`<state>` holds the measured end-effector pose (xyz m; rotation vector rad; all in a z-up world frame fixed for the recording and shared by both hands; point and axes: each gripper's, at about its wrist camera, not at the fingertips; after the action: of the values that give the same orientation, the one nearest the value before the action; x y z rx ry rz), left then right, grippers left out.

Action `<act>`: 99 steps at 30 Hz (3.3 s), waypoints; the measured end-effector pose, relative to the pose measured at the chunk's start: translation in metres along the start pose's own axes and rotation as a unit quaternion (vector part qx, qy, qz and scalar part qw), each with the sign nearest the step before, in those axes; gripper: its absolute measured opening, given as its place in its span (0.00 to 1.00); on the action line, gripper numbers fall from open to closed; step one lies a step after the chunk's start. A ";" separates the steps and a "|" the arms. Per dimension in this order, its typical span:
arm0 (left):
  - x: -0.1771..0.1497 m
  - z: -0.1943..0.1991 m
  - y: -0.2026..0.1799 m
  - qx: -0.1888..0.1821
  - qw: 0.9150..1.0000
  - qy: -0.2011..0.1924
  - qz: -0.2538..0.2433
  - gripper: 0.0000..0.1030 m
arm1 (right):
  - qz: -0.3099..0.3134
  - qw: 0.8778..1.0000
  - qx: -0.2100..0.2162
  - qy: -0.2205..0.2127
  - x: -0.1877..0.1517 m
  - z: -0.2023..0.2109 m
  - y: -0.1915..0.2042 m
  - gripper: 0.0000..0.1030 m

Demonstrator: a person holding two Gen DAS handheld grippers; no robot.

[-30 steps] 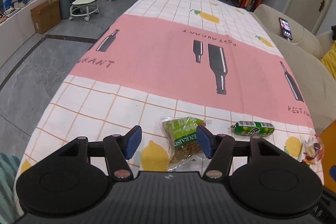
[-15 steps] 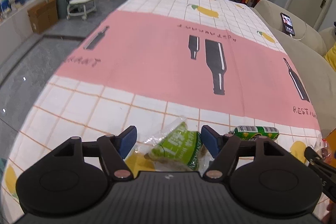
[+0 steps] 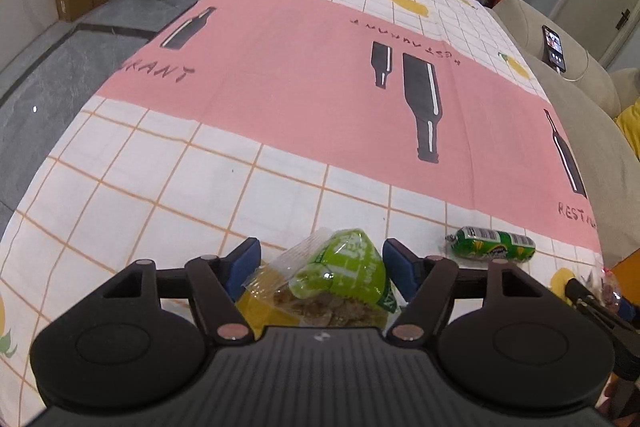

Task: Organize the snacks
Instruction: 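Grasp green-label pouch with left tool while right tool grasps date snack bag, then lift pouch with left tool while right tool carries date bag over orange box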

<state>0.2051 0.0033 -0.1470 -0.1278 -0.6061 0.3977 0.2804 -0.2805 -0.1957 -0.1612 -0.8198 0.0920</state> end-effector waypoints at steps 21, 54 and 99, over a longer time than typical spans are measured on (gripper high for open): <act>-0.015 0.018 0.024 -0.038 0.996 0.039 0.072 0.82 | -0.014 0.998 0.049 -0.021 -0.011 0.046 0.023 0.40; 0.004 0.137 -0.004 -0.025 0.994 -0.097 -0.045 0.45 | 0.003 0.987 0.111 -0.116 0.009 0.180 0.050 0.39; -0.069 0.174 -0.282 -0.175 0.976 -0.024 -0.129 0.45 | 0.112 0.987 0.011 -0.113 0.037 0.204 -0.225 0.39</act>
<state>0.1450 -0.2824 0.0236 -0.3723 -0.7270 0.0388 0.1599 -0.4742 0.0078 -0.2243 -1.0255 0.3361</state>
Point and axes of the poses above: each gripper's, at about its wrist camera, not at the fingertips, and z roughly against the way its jaws point, y to its left, x to its top, and after that the axes turned 1 degree about -y, right-handed
